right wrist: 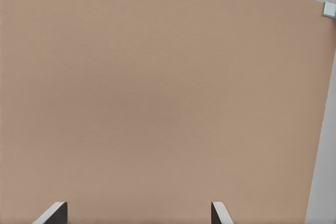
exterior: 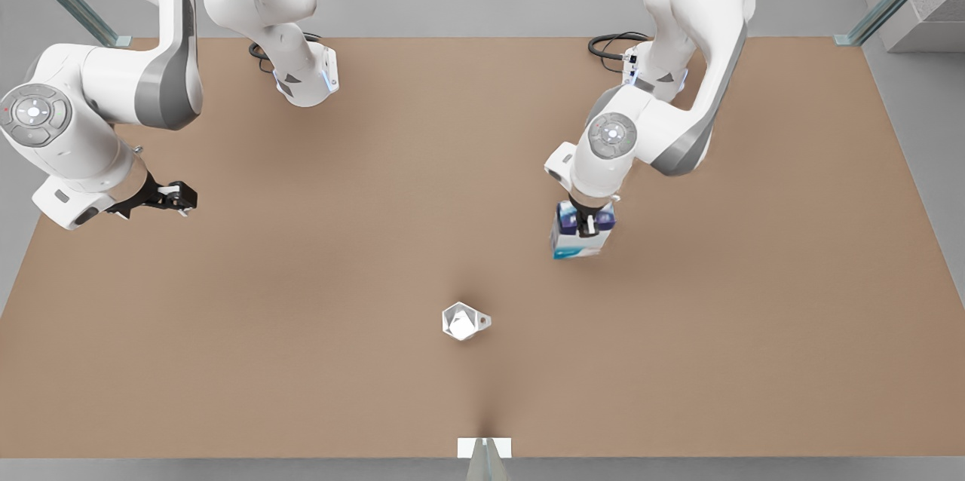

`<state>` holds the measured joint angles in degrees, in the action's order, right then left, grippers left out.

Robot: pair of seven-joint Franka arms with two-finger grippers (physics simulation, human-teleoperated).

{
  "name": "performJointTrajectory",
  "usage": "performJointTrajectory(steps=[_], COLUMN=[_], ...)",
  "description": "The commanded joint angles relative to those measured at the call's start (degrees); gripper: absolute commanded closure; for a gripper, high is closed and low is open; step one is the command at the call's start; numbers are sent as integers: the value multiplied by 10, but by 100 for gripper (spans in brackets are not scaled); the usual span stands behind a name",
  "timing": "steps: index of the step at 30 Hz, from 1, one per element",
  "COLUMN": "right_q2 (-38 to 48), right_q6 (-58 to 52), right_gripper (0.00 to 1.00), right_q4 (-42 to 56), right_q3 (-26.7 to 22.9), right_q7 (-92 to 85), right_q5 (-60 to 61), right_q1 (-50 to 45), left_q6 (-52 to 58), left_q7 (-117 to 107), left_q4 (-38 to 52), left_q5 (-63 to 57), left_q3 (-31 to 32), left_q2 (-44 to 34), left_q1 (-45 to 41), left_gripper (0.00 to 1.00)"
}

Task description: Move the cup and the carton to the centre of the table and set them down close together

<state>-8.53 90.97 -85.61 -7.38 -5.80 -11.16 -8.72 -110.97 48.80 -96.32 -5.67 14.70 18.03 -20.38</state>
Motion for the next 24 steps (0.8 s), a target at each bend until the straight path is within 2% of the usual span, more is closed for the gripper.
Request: performJointTrajectory(steps=[1, 5, 9, 11, 13, 15, 20, 21, 22, 23, 24], right_q2=[0, 0, 0, 0, 0, 0, -1, -1, -1, -1, -1], right_q6=[0, -4, -4, -3, -3, -3, -2, -2, -2, -1, -1], right_gripper=[0, 0, 0, 0, 0, 0, 0, 0, 0, 0, 0], right_q4=[0, 4, 4, 4, 4, 4, 4, 4, 4, 4, 4], right_q3=[0, 0, 0, 0, 0, 0, 0, 0, 0, 0, 0], right_q7=[0, 0, 0, 0, 0, 0, 0, 0, 0, 0, 0], right_q5=[0, 1, 0, 0, 0, 0, 0, 0, 0, 0, 0], right_q1=[0, 0, 0, 0, 0, 0, 0, 0, 0, 0, 0], left_q6=[1, -18, -63, -62, -63, -63, -70, -70, -71, -72, -72], left_q7=[-5, -41, -41, -40, -42, -42, -43, -48, -49, -48, -48], left_q4=[7, 58, 71, 97, 104, 118, 122, 126, 129, 129, 129], left_q5=[38, 49, 55, 82, 87, 117, 117, 133, 136, 136, 135], left_q3=[-1, -2, -6, -66, -68, -112, -115, -152, -153, -153, -153], left_q2=[7, 68, 104, 119, 121, 133, 158, 162, 168, 168, 168], left_q1=[-11, -98, -113, -157, -164, -214, -232, -260, -262, -264, -264], left_gripper=[53, 53, 52, 52, 52, 52, 51, 50, 17, 1, 0])
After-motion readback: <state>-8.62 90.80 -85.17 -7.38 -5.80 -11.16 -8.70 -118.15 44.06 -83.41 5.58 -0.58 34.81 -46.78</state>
